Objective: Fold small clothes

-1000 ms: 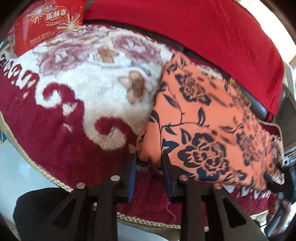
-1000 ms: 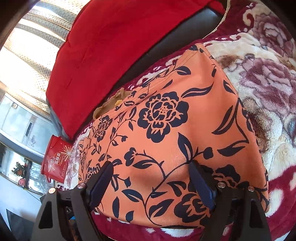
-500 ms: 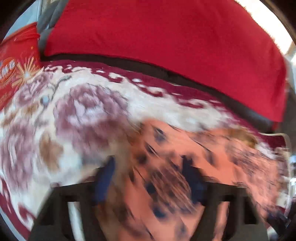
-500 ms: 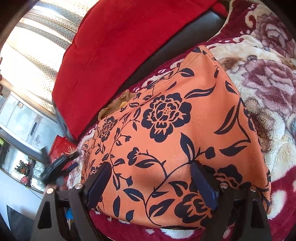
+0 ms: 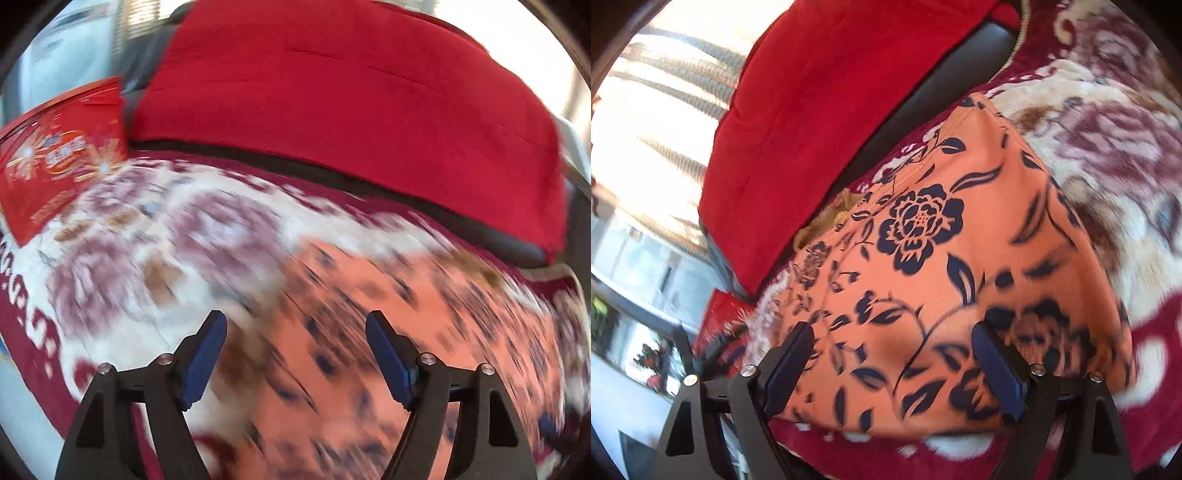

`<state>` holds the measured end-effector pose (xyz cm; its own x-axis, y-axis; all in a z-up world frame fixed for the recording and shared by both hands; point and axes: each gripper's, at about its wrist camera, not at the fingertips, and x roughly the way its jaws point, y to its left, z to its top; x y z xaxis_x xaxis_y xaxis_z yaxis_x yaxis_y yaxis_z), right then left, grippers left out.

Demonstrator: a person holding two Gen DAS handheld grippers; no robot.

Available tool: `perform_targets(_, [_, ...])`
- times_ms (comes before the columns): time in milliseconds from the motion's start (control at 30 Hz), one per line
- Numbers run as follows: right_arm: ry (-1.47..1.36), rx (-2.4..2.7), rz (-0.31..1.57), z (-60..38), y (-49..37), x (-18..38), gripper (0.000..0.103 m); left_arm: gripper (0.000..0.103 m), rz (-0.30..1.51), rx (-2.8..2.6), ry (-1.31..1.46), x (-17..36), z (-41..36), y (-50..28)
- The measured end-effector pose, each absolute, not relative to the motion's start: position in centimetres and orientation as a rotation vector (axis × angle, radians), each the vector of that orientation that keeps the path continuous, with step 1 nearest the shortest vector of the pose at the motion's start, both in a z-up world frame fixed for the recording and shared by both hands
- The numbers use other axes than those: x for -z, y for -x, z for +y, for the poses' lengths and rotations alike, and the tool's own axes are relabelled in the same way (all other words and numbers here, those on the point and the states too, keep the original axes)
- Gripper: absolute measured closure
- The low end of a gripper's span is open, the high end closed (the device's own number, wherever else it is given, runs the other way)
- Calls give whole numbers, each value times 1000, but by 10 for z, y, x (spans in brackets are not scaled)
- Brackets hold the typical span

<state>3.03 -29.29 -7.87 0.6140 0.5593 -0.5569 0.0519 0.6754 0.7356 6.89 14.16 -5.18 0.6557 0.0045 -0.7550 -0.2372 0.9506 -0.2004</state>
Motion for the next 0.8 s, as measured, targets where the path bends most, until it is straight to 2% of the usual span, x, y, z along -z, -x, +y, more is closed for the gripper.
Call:
perform_targets(167, [-917,-320,852,-297,27,90,14,24,849,-6,187,59,70,-27])
perform_targets(333, [-1067,-270,870,-320,42,118,14,24,875,31,55,64,16,-24])
perform_targets(467, [-1091,-229,786,-340,28,111,14,24,880,7,19,61,1,-27])
perform_targets(567, [-1110,-189,820,-349,10,123,14,24,883,-9,36,58,-1,-32])
perform_targets(800, [-1102,-204,765,-347,7,122,14,24,884,-25,9,57,-6,-40])
